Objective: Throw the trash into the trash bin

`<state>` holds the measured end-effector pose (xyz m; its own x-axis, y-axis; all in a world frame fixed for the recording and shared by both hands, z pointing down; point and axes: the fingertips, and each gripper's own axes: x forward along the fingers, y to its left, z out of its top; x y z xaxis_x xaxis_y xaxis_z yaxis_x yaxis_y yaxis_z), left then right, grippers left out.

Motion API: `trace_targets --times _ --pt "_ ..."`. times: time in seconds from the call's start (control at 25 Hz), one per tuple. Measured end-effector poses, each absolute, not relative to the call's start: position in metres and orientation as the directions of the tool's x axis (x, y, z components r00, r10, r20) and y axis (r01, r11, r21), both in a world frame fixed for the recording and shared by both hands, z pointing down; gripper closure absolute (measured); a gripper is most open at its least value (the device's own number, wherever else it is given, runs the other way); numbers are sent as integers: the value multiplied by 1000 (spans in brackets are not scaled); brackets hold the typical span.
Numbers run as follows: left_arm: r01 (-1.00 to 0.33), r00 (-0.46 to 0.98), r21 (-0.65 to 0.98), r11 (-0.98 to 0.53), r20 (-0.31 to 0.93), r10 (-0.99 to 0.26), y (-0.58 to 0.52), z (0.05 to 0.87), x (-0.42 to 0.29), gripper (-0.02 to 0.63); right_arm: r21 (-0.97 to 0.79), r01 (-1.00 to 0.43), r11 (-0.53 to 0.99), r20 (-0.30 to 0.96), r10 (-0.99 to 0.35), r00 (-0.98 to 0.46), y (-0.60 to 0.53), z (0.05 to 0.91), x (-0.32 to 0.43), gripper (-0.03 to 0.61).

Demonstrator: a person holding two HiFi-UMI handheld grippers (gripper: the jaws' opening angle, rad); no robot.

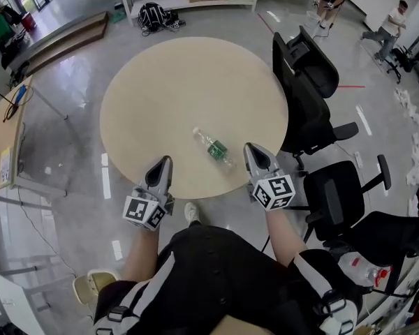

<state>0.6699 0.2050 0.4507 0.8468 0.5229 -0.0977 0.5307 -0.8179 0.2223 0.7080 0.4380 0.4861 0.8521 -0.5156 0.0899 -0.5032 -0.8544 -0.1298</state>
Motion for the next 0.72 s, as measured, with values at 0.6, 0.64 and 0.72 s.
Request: trace_targets --times 0.6,0.64,0.72 --pt "484 849 341 -806 41 527 174 530 692 611 17 -664 -748 477 -578 662 358 611 772 405" --pt "481 849 345 -806 46 527 172 532 693 611 20 -676 -737 520 -570 636 354 622 775 366" --pt "479 847 355 -803 56 529 169 536 694 611 26 -694 -720 612 -537 580 348 648 780 287"
